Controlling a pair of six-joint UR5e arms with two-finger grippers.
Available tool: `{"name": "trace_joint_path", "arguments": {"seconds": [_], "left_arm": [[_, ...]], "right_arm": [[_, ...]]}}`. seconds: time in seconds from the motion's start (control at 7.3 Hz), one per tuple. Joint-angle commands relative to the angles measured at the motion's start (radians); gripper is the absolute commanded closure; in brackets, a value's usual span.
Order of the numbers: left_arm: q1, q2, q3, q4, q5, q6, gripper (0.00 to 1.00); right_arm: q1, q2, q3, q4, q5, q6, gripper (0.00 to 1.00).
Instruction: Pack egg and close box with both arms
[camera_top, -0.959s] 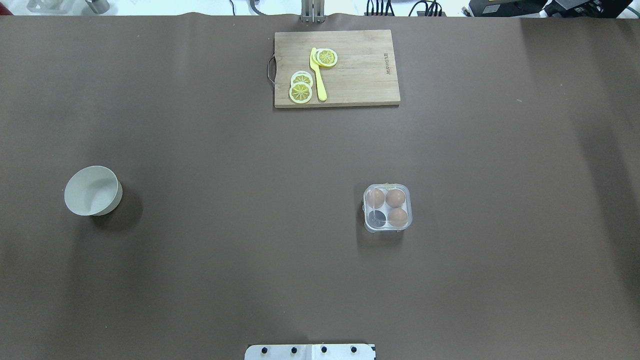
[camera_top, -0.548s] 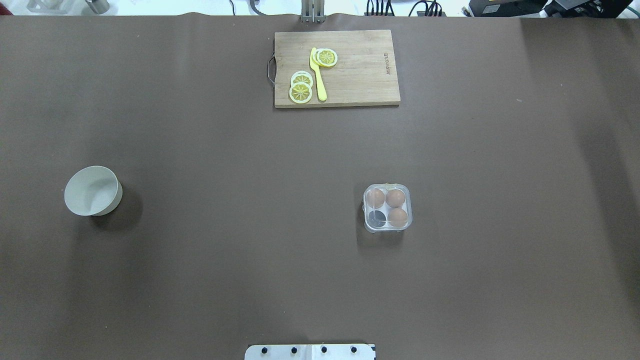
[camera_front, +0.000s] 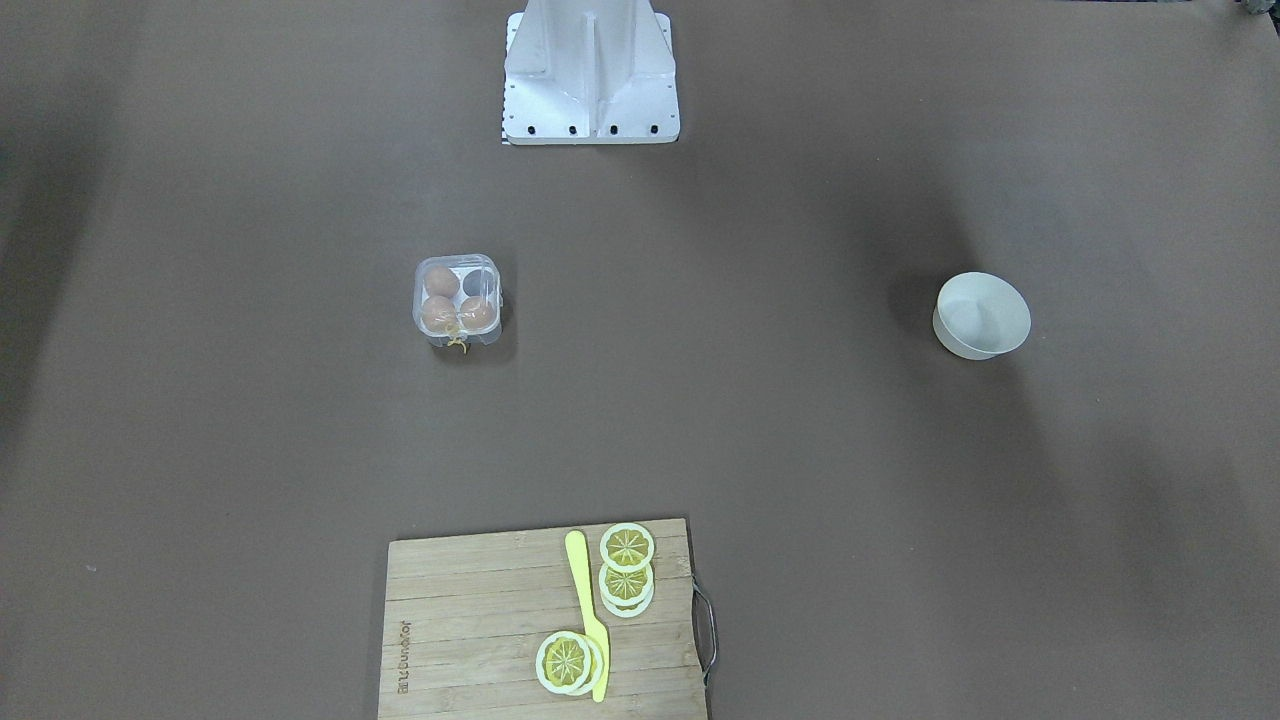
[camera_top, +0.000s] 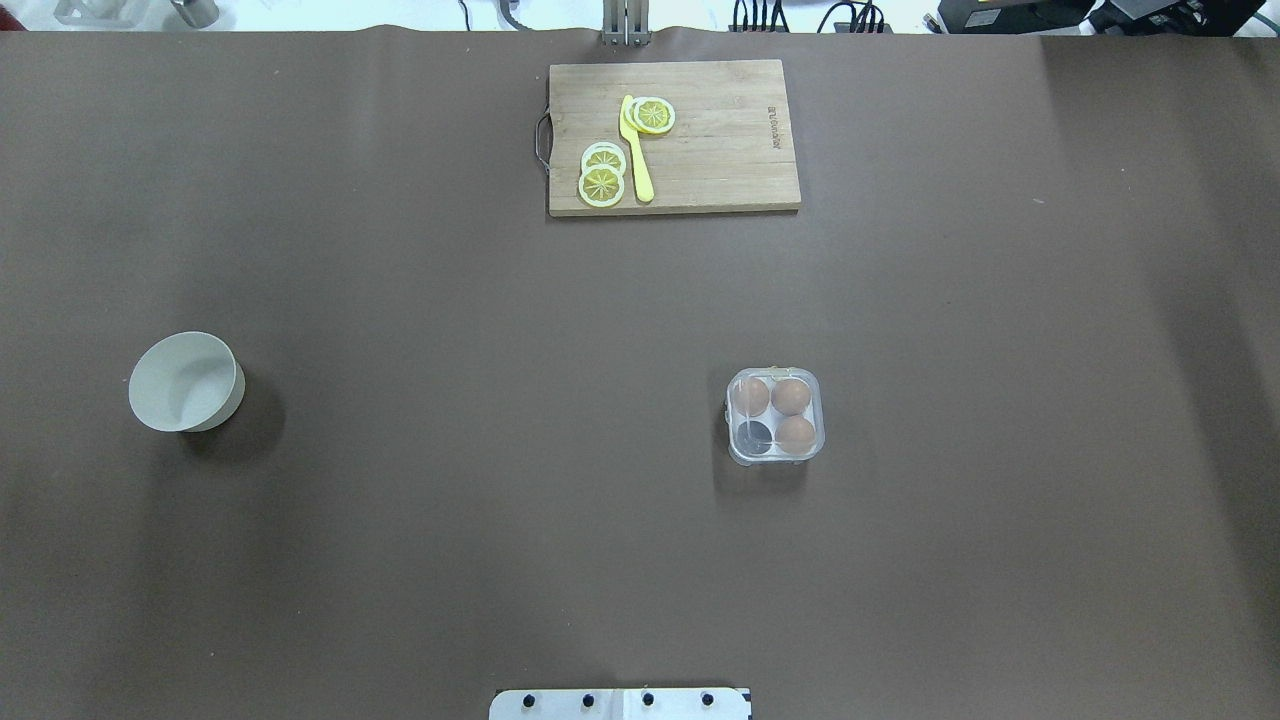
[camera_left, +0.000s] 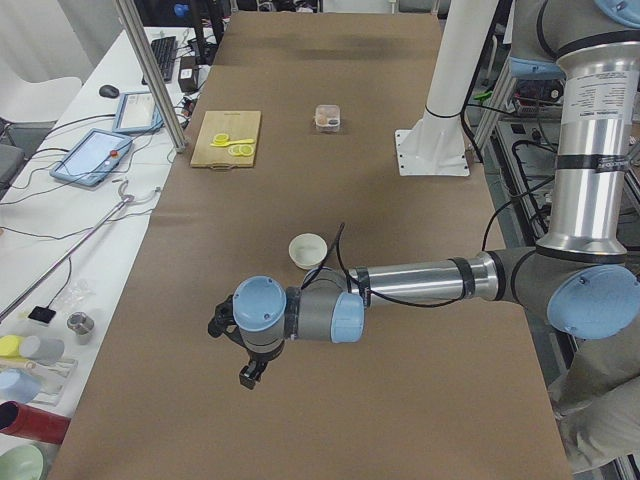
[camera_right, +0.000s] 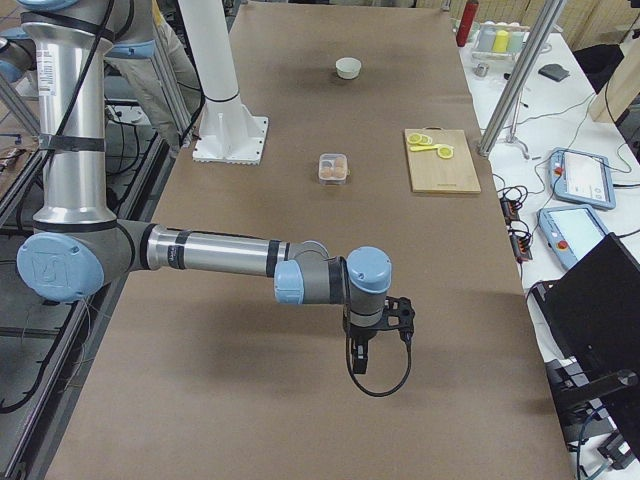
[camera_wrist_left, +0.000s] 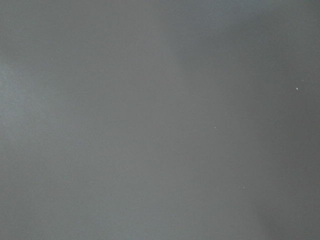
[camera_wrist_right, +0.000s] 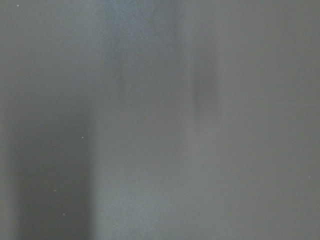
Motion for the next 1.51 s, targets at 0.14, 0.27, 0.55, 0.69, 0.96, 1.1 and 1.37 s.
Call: {"name": "trace_joint_path", "arguments": {"seconds": [0.14,0.27,0.55,0.69,0.96,1.1,1.37], "left_arm": [[-0.001,-0.003,0.001,0.000,-0.001,-0.001,0.03],[-0.003,-0.003,0.001,0.000,0.000,-0.001,0.03],[-0.003,-0.003,0.000,-0.002,-0.001,0.001,0.03],[-0.003,-0.003,0.000,-0.002,-0.001,0.004,0.03],[-0.004,-0.003,0.000,-0.002,-0.001,0.005,0.03],[-0.004,-0.003,0.000,-0.002,-0.001,0.005,0.03],[-0.009,-0.003,0.000,-0.003,-0.001,0.007,0.03]], "right_arm": [[0.012,0.022,0.043,-0.132,0.104,0.009,0.00],[0.012,0.018,0.041,-0.133,0.104,0.009,0.00],[0.014,0.009,0.046,-0.127,0.107,-0.003,0.00],[0.012,0.018,0.045,-0.125,0.107,-0.003,0.00],[0.012,0.022,0.045,-0.124,0.106,-0.005,0.00],[0.012,0.025,0.046,-0.124,0.106,-0.006,0.00],[0.012,0.024,0.045,-0.122,0.103,-0.008,0.00]]}}
